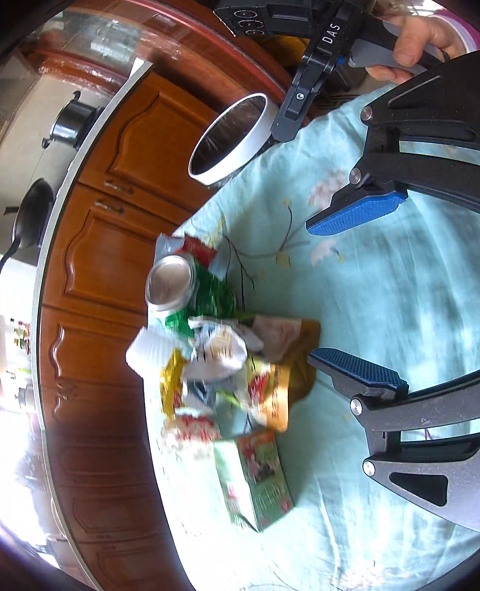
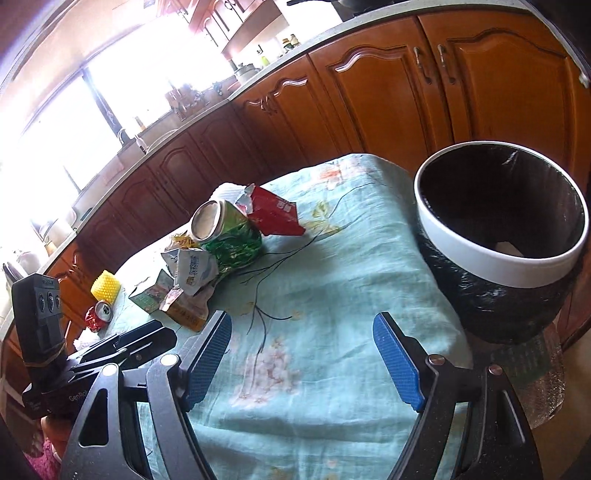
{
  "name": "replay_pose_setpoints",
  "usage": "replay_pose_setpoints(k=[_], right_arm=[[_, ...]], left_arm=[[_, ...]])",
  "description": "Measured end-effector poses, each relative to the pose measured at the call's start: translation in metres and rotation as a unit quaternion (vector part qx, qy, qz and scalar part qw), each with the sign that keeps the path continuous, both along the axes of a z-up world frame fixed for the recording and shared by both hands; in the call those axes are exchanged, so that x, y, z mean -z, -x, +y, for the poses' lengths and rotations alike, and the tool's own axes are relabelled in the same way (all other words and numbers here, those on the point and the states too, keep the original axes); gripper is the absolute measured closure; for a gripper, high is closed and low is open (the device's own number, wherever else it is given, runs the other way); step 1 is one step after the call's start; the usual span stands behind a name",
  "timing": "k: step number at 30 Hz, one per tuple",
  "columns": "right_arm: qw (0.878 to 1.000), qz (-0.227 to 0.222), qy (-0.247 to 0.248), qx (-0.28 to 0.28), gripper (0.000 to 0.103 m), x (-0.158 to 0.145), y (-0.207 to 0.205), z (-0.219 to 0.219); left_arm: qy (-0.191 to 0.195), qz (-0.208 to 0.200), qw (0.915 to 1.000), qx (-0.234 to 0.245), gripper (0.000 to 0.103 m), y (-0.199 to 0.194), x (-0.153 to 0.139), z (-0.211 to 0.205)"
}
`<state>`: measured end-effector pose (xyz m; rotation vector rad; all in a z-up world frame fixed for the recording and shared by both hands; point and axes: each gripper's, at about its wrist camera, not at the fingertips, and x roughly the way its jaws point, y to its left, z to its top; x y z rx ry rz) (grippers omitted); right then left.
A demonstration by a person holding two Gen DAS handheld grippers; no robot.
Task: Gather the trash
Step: 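Move both open tools back over the trash pile on the table, then grasp green juice carton with left tool while right tool grasps white crumpled wrapper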
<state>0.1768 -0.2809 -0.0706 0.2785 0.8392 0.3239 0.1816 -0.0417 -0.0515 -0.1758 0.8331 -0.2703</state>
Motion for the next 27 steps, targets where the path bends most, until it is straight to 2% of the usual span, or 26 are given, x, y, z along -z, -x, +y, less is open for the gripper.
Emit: replay_pose_setpoints(k=[10, 16, 19, 22, 27], right_arm=[[0.999, 0.004, -0.003, -0.047, 0.022, 0.004, -0.007, 0.048], [0.998, 0.001, -0.008, -0.068, 0.022, 0.001, -0.012, 0.072], [0.997, 0.000, -0.013, -0.077, 0.022, 0.000, -0.017, 0.085], [0.996, 0.003, -0.025, -0.086, 0.023, 0.000, -0.025, 0.097], [0.995, 0.017, -0.035, -0.093, 0.023, 0.005, -0.043, 0.116]], left_arm=[[-0.023, -0.010, 0.9989, -0.038, 0.040, 0.015, -0.004, 0.044], [-0.037, -0.015, 0.9974, -0.061, 0.039, 0.010, -0.009, 0.078], [-0.052, -0.017, 0.9971, -0.054, 0.031, 0.002, -0.012, 0.095], [-0.057, -0.018, 0.9981, -0.016, 0.022, -0.011, -0.013, 0.112], [-0.126, -0.027, 0.9916, 0.008, 0.022, -0.040, -0.005, 0.129]])
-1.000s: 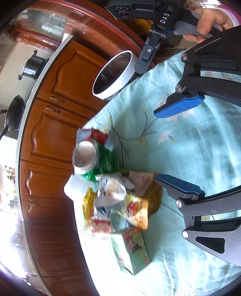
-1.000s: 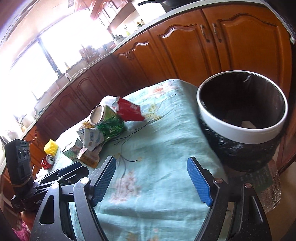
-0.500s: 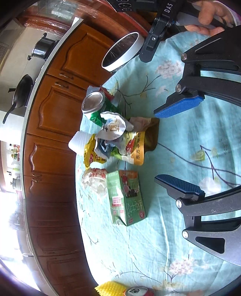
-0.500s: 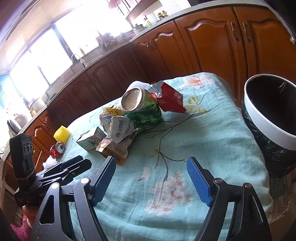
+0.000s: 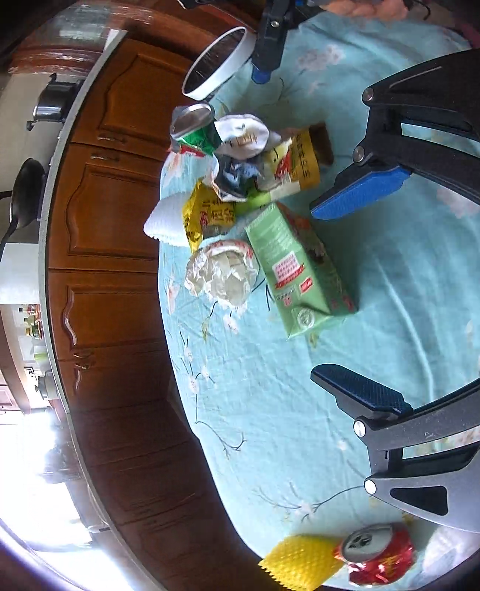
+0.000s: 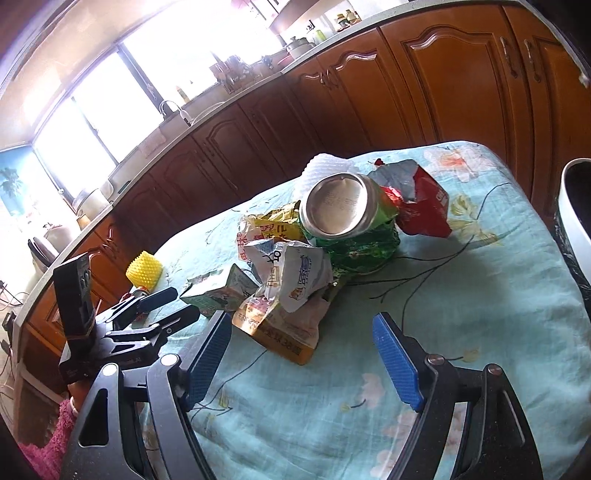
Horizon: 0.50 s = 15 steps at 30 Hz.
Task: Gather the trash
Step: 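Grasp green juice carton with left tool while right tool grasps white crumpled wrapper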
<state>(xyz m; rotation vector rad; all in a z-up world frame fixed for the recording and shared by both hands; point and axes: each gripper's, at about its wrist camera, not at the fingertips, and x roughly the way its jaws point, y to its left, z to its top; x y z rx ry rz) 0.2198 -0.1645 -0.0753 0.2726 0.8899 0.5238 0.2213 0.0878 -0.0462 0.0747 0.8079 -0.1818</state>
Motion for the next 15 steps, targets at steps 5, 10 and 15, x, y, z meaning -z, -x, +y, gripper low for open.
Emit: replay_pose_setpoints(k=[5, 10, 15], right_arm=[[1.000, 0.002, -0.003, -0.008, 0.023, 0.002, -0.014, 0.020], [1.000, 0.015, -0.004, -0.007, 0.030, 0.011, -0.030, 0.034], [0.999, 0.034, -0.014, 0.015, 0.067, 0.021, -0.039, 0.026]], left_arm=[[0.009, 0.009, 0.9980, 0.062, 0.021, -0.024, 0.008, -0.002], [0.001, 0.024, 0.9963, 0.082, 0.022, -0.039, 0.025, -0.010], [0.001, 0.010, 0.9950, 0.099, 0.038, -0.029, 0.025, -0.021]])
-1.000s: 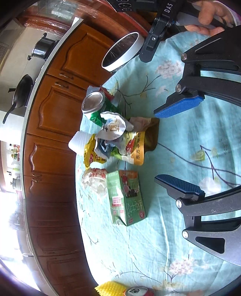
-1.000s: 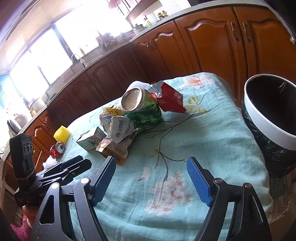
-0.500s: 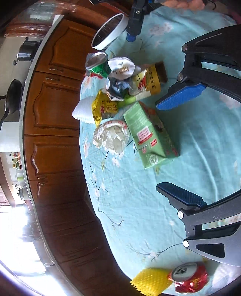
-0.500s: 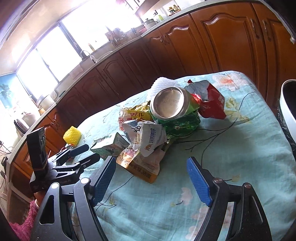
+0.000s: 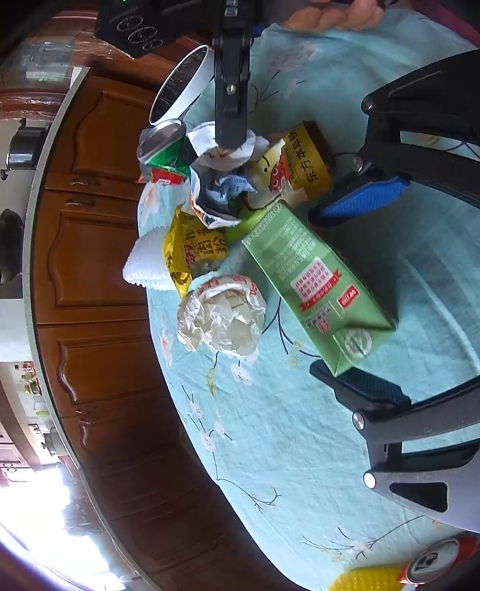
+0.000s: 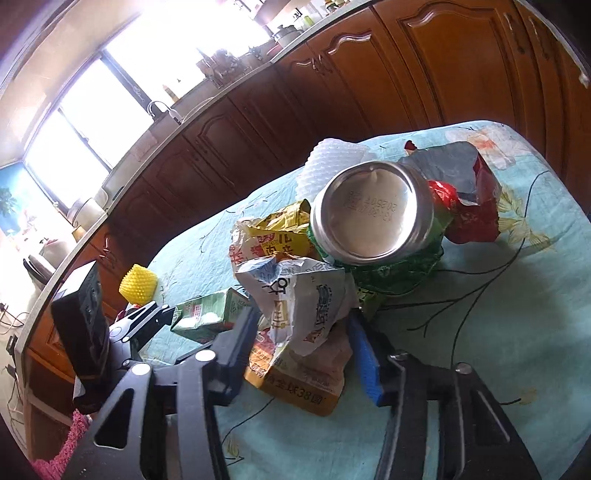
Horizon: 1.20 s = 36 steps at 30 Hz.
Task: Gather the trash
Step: 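Grasp green juice carton with left tool while right tool grasps white crumpled wrapper, then carry juice carton in left tool into bin and open while right tool drops wrapper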
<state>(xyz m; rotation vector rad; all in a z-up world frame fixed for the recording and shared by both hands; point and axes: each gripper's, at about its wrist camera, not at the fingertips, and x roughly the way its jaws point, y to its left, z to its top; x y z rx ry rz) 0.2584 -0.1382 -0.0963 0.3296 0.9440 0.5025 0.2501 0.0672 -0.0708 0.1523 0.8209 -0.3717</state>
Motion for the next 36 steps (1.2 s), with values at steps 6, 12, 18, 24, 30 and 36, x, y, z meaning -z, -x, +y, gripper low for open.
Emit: replay_pose_setpoints(k=[6, 12, 18, 24, 30, 36], right_arm=[[1.000, -0.021, 0.014, 0.011, 0.087, -0.009, 0.014, -0.017], [0.999, -0.049, 0.023, 0.010, 0.088, -0.026, 0.042, -0.041], [0.997, -0.066, 0.029, 0.023, 0.088, -0.037, 0.066, -0.068], [0.995, -0.078, 0.035, 0.059, 0.088, -0.046, 0.087, -0.108], [0.991, -0.076, 0.039, 0.099, 0.088, -0.049, 0.096, -0.151], [0.987, -0.074, 0.048, 0.134, 0.088, -0.050, 0.101, -0.189]], left_arm=[[-0.006, 0.004, 0.9999, -0.015, 0.067, 0.021, 0.000, -0.015], [0.041, -0.009, 0.9971, -0.063, 0.071, 0.057, -0.020, -0.025], [0.082, -0.041, 0.9923, -0.082, 0.072, 0.089, -0.044, -0.045], [0.101, -0.049, 0.9923, -0.052, 0.072, 0.103, -0.055, -0.078], [0.101, -0.045, 0.9937, -0.016, 0.072, 0.092, -0.055, -0.116], [0.099, -0.035, 0.9944, 0.007, 0.072, 0.073, -0.048, -0.152]])
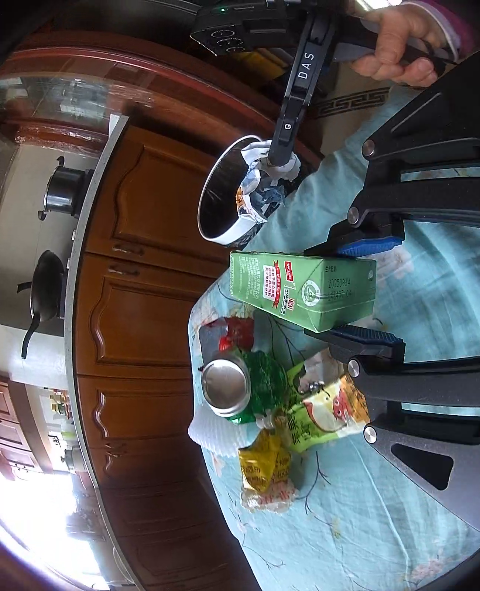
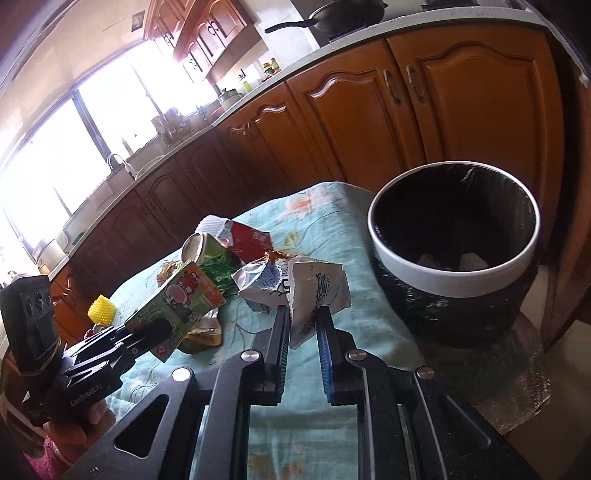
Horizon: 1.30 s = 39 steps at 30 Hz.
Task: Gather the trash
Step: 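Carry juice carton in left tool into bin and open while right tool drops wrapper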
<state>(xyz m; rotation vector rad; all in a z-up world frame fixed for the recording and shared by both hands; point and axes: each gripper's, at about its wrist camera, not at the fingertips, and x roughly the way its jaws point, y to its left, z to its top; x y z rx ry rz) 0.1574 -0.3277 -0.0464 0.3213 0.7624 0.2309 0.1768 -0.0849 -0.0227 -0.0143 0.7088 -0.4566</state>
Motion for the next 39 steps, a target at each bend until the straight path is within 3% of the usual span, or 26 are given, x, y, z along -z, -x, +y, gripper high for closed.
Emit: replay_pose_setpoints(k=[14, 39], right_arm=[[0.998, -0.007, 0.007, 0.061, 0.088, -0.005, 0.003, -0.066], [0.994, -0.001, 0.039, 0.099, 0.088, -0.009, -0.041, -0.120]], left_arm=[[-0.009, 0.008, 0.9991, 0.040, 0.072, -0.037, 0.003, -0.068], [-0.028, 0.020, 0.9972, 0.066, 0.072, -0.122, 0.007, -0.168]])
